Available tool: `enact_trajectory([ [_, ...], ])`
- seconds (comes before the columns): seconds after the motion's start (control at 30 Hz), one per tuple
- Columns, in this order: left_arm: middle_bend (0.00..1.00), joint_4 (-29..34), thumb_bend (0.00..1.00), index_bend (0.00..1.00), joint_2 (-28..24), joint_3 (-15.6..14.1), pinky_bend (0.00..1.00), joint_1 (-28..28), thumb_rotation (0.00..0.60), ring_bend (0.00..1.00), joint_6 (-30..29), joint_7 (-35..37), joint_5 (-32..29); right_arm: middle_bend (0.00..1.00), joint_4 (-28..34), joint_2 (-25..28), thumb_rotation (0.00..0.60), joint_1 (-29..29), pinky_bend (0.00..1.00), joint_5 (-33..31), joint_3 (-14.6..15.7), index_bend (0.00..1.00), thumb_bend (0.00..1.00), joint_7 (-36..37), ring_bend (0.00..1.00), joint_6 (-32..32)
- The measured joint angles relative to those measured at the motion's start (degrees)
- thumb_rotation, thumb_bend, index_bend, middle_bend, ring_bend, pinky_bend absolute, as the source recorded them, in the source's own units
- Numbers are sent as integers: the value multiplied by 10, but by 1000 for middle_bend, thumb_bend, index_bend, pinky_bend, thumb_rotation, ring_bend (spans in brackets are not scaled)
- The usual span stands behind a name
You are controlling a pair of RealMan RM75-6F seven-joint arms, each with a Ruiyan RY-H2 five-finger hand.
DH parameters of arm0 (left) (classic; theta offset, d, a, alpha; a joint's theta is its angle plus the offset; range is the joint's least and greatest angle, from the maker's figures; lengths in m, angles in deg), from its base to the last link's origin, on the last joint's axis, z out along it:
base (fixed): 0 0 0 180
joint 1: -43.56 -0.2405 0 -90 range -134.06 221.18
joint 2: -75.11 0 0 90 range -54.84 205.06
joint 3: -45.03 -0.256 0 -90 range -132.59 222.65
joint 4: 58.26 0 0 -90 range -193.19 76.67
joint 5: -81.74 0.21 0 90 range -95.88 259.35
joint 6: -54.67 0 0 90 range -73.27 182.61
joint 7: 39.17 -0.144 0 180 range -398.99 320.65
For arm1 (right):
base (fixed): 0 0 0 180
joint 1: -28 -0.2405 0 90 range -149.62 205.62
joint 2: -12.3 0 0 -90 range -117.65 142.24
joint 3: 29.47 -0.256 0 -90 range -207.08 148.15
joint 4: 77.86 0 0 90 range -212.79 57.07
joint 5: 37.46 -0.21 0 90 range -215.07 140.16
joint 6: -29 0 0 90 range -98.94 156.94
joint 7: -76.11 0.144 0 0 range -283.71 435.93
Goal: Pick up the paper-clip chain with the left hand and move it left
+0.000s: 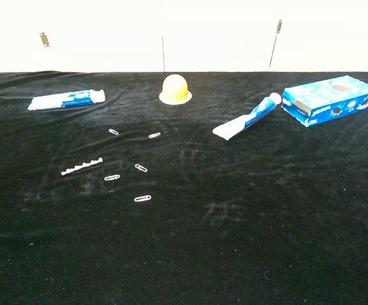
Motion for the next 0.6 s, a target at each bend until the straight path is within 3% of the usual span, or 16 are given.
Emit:
enact_trajectory([
  [0.3,110,3,246,18,4,-1,216,-5,600,127,-16,-7,20,0,5,4,600,7,0,16,4,0,351,5,0,19],
  [0.37,172,4,247,60,6,-5,359,-4,600,200,-13,-14,32,0,8,6,600,8,0,22,4,0,351,6,0,26],
  [0.43,367,6,248,116,4,-10,621,-1,600,439,-4,-27,43,0,10,6,600,8,0,32,4,0,351,3,0,33],
  [0.53,669,10,248,208,8,-15,871,4,600,773,11,-57,51,0,14,8,600,10,0,37,6,0,351,3,0,38],
  [0.6,870,9,248,303,21,-14,981,6,600,939,13,-68,52,0,15,10,600,11,0,36,5,0,351,7,0,39],
])
